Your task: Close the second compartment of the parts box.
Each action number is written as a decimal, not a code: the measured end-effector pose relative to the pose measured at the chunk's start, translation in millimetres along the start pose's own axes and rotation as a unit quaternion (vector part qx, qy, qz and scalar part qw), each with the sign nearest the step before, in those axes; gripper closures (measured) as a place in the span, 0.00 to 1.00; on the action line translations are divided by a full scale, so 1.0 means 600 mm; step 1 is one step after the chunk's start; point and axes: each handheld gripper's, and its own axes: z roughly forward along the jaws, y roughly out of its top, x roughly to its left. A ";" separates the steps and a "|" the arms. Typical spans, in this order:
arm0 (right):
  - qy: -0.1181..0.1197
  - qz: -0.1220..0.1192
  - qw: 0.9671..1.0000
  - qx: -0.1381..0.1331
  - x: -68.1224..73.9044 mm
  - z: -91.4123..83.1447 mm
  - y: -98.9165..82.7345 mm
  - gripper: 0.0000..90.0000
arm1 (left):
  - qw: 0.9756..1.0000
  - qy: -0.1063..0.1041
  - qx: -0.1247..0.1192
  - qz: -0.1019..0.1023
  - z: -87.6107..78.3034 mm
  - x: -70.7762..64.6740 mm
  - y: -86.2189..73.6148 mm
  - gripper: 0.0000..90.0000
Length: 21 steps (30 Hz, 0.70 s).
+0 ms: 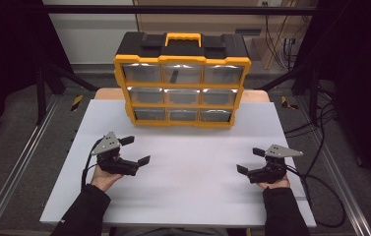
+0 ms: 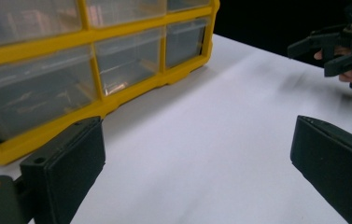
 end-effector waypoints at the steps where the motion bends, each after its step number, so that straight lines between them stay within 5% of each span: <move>1: 0.000 0.000 1.000 0.001 0.000 0.000 0.000 0.00 | 1.000 -0.001 0.000 -0.002 -0.004 0.003 -0.006 0.03; 10: 0.000 0.002 1.000 0.005 -0.001 0.002 -0.002 0.00 | 1.000 0.018 0.007 -0.017 -0.031 0.025 -0.044 0.03; 21: 0.002 0.003 1.000 0.007 -0.001 0.003 -0.002 0.00 | 0.999 0.028 0.015 -0.015 -0.043 0.034 -0.061 0.04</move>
